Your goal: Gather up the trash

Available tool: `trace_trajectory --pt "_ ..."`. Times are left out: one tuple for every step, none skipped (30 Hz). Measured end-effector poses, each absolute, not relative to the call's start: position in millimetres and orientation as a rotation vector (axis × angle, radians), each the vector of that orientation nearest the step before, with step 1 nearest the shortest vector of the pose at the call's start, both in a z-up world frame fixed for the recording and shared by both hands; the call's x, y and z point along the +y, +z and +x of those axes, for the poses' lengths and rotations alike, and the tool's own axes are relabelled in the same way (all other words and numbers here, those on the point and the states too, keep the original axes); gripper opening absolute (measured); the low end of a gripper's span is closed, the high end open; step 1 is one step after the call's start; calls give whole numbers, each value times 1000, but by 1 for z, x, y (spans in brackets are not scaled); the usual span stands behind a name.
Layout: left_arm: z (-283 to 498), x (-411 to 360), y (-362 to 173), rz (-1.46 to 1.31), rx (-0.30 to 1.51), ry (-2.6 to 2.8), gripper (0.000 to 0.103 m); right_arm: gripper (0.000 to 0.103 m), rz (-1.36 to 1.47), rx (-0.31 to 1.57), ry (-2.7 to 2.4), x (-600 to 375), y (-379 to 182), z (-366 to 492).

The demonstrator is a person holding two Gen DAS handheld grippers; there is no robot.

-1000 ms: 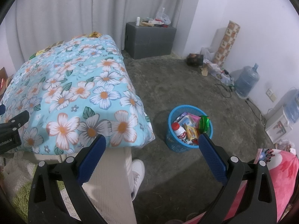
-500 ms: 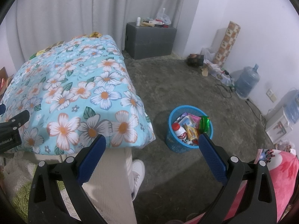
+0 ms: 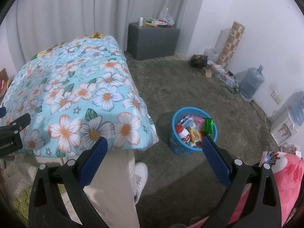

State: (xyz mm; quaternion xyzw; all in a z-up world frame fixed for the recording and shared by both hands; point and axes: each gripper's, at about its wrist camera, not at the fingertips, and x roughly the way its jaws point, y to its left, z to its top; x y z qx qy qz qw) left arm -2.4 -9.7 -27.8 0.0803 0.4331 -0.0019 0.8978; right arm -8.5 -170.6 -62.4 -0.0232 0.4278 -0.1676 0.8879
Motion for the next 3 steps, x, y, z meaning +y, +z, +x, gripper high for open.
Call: trace_trajectory --pt "-3 -9 -28 166 899 -4 98 95 -48 889 -348 -171 -62 -9" --pt "-2 -9 -29 167 901 -3 98 95 -48 888 -348 -170 -62 -8" --pt "-2 -8 -29 167 903 -3 97 95 -47 888 -348 -171 -62 -9"
